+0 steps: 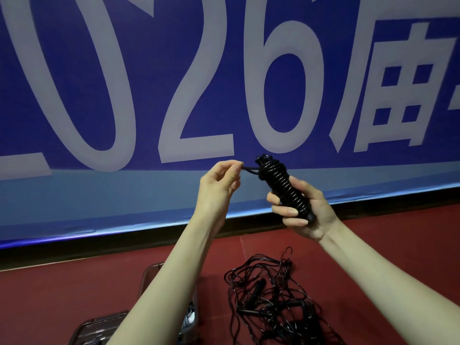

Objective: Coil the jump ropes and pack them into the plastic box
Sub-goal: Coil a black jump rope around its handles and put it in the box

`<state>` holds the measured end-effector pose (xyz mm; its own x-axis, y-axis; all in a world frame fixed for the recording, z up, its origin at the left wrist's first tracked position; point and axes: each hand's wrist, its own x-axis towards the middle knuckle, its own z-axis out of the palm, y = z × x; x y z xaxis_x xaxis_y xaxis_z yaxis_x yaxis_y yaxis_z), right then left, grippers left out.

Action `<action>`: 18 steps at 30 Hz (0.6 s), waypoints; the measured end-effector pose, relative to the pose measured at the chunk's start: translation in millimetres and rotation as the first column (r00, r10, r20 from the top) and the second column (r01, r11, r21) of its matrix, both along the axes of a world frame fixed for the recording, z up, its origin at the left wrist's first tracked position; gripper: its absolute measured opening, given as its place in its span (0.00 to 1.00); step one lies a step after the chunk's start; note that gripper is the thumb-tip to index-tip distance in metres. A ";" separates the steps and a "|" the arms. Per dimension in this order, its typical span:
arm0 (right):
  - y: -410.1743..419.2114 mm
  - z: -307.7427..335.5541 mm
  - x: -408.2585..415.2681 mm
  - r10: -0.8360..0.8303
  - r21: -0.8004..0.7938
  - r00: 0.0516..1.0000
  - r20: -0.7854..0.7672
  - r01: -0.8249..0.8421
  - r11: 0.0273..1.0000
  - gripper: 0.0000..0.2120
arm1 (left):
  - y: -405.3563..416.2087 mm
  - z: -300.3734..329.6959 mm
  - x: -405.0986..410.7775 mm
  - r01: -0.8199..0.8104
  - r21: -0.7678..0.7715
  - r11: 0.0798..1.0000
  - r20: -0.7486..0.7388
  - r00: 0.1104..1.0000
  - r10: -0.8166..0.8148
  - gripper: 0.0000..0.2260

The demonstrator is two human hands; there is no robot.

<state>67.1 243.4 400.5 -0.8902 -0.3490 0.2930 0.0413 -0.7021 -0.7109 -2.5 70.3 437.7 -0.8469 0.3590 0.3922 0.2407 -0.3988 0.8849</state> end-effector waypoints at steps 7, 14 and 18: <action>3.8 -11.4 -12.2 0.182 -0.207 0.980 -0.087 -0.196 0.958 0.22 | 5.4 6.7 4.1 0.046 0.013 0.999 0.065 0.997 -0.047 0.10; -2.0 -7.5 -14.4 0.237 -0.270 0.964 -0.122 -0.262 0.926 0.23 | 3.9 15.0 10.0 0.148 0.266 0.953 0.137 0.972 -0.189 0.13; -3.6 -8.6 -15.7 0.226 -0.294 0.964 -0.138 -0.258 0.920 0.24 | -0.5 15.8 9.8 0.194 0.235 0.952 0.076 0.973 -0.217 0.07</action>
